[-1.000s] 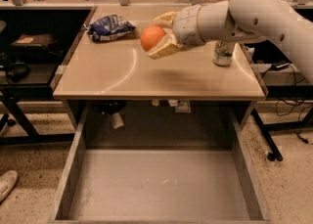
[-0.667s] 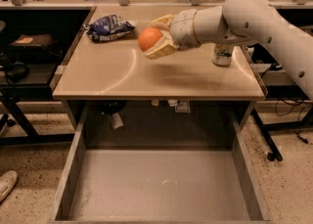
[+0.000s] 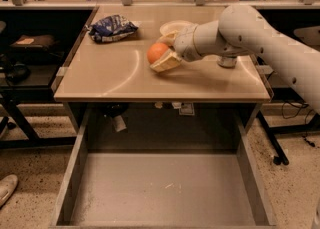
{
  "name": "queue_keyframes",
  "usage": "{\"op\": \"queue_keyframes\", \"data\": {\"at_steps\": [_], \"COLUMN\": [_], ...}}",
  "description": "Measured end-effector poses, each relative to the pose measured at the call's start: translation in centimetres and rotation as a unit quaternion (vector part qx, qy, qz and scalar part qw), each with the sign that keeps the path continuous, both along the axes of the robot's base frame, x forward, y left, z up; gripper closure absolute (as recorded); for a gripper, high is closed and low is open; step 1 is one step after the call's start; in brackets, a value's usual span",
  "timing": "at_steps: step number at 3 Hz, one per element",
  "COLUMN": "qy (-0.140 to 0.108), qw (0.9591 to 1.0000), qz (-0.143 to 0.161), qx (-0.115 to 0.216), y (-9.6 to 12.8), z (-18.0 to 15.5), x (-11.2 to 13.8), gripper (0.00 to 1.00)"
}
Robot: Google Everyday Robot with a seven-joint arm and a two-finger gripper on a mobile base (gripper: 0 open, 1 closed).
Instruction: Pick orange from top drawer and place on counter
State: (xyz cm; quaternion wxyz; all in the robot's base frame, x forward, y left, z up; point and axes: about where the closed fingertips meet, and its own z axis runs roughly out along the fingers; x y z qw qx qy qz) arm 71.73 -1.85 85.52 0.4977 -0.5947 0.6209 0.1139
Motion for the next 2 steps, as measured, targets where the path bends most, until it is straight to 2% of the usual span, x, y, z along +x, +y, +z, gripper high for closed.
{"op": "queue_keyframes", "data": {"at_steps": [1, 2], "qy": [0.027, 0.027], "qw": [0.9994, 0.9994], "qz": [-0.013, -0.012], "qx": [-0.015, -0.015], "y": [-0.18, -0.18], "z": [-1.72, -1.71], "x": [0.06, 0.06], "gripper": [0.84, 0.59]}}
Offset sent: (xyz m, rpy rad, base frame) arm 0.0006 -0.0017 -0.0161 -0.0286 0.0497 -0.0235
